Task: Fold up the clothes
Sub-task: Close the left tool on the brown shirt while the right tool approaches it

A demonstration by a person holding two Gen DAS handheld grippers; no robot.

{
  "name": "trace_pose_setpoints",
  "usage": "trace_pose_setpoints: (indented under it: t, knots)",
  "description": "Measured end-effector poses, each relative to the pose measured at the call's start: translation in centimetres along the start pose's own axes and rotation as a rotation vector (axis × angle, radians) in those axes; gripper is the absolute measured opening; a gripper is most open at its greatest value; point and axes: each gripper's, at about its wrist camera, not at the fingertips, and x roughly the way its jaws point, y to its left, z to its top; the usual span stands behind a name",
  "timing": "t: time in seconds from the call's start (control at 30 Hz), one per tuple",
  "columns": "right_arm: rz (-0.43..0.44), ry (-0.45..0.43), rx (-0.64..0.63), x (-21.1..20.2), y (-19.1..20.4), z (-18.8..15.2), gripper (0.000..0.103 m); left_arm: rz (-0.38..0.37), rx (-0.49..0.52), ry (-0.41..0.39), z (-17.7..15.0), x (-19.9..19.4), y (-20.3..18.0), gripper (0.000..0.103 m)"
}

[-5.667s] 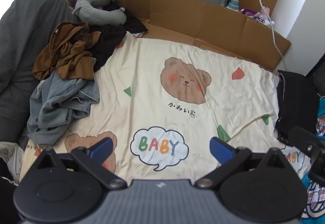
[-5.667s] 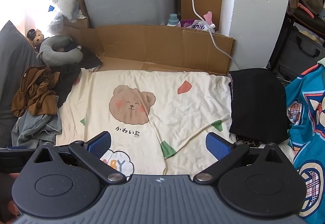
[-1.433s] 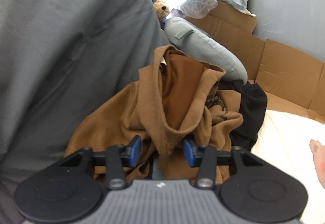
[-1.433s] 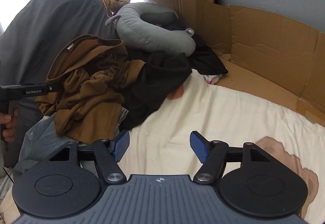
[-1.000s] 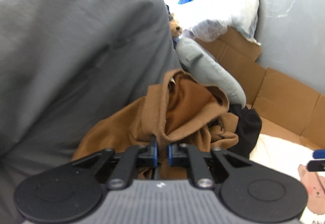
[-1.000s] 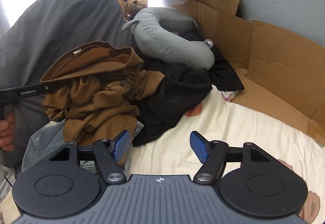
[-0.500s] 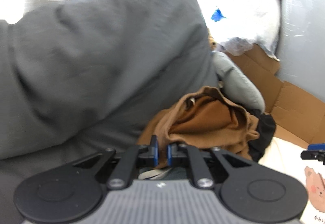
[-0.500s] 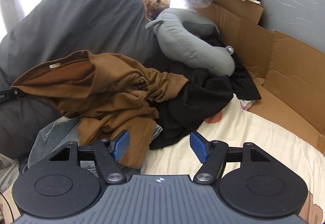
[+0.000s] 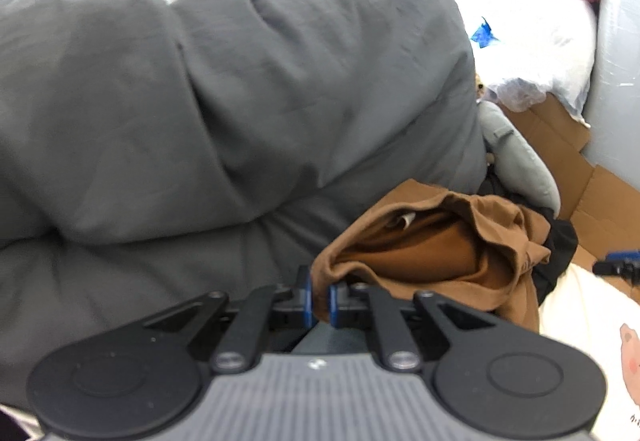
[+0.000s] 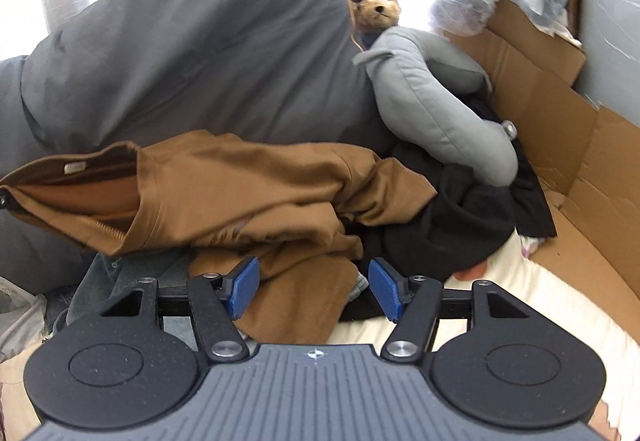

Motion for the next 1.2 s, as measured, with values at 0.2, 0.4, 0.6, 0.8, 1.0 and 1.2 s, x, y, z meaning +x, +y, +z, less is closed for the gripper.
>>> trace_pose_setpoints:
  t: [0.2,0.4,0.6,0.8,1.0,1.2]
  knots:
    - [0.013,0.019,-0.069,1.9,1.2,1.7,0.060,0.008,-0.017,0.038,-1.8,-1.9,1.9,0.008]
    - [0.018,0.033,-0.104,4.2,1.7,3.5,0.060,0.024,-0.028,0.065,-3.0,-3.2,2.9,0.008]
    - [0.013,0.047,-0.120,7.3,2.0,4.6,0.060,0.027,-0.059,0.086,-3.9,-3.1,3.8,0.008]
    - [0.001,0.054,-0.133,10.4,2.3,5.7,0.060,0.017,-0.073,0.089,-4.6,-2.4,3.9,0.009]
    - [-0.017,0.078,-0.293,12.2,3.0,6.4,0.060,0.014,-0.105,0.094,-5.1,-1.6,4.8,0.009]
    - [-0.034,0.078,-0.375,13.2,3.6,7.3,0.057,0.010,-0.122,0.107,-5.8,-0.9,5.1,0.009]
